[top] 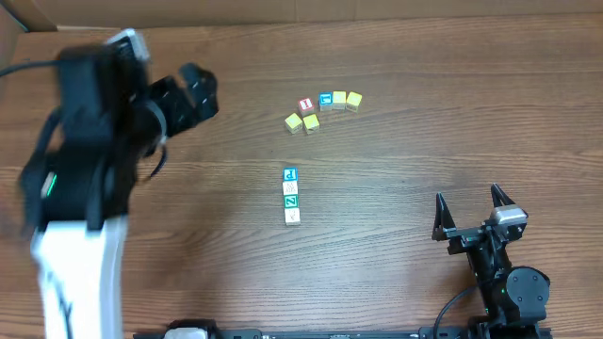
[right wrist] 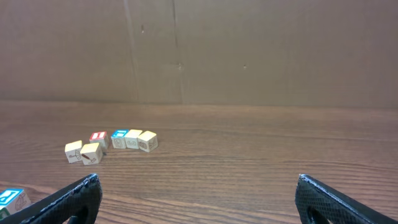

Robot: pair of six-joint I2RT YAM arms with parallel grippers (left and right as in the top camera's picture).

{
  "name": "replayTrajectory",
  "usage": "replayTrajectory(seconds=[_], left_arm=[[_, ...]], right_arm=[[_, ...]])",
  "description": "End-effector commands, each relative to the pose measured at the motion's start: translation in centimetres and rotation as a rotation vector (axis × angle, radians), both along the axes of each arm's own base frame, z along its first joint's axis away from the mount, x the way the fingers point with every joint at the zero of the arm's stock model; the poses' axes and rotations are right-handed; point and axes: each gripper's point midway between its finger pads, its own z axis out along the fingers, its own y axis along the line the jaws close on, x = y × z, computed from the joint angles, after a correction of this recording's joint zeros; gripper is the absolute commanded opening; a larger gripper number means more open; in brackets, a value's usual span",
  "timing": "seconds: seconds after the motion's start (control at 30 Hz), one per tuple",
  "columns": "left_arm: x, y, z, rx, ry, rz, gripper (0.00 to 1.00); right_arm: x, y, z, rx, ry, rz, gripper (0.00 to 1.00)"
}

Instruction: Flip 4 blocks

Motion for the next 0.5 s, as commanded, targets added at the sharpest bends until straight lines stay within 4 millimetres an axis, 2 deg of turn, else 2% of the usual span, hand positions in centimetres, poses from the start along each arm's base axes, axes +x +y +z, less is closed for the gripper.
replayTrajectory(seconds=[0.0, 0.13, 0.2, 0.4, 0.47], left_arm=[[-4.5, 0.1, 4.7, 0.013, -0.159, -0.003, 1.0], [-8.3, 0.1, 7.6, 0.012, -0.276, -0.002, 1.0], [-9.4, 0.2, 8.0, 0.015, -0.296, 0.003, 1.0], [-13.8, 1.9, 7.6, 0.061, -0.294, 0.085, 1.0], [-16.3, 2.6, 6.9, 0.083, -0.283, 0.123, 1.0]], right_arm=[[0.0, 0.0, -0.2, -0.004, -0.005, 0.002, 1.0], [0.0, 0.0, -0.2, -0.004, -0.005, 0.002, 1.0], [0.0, 0.0, -0.2, -0.004, -0.005, 0.002, 1.0], [0.0, 0.0, -0.2, -0.004, -0.005, 0.002, 1.0], [0.0, 0.0, -0.2, -0.004, -0.005, 0.002, 1.0]])
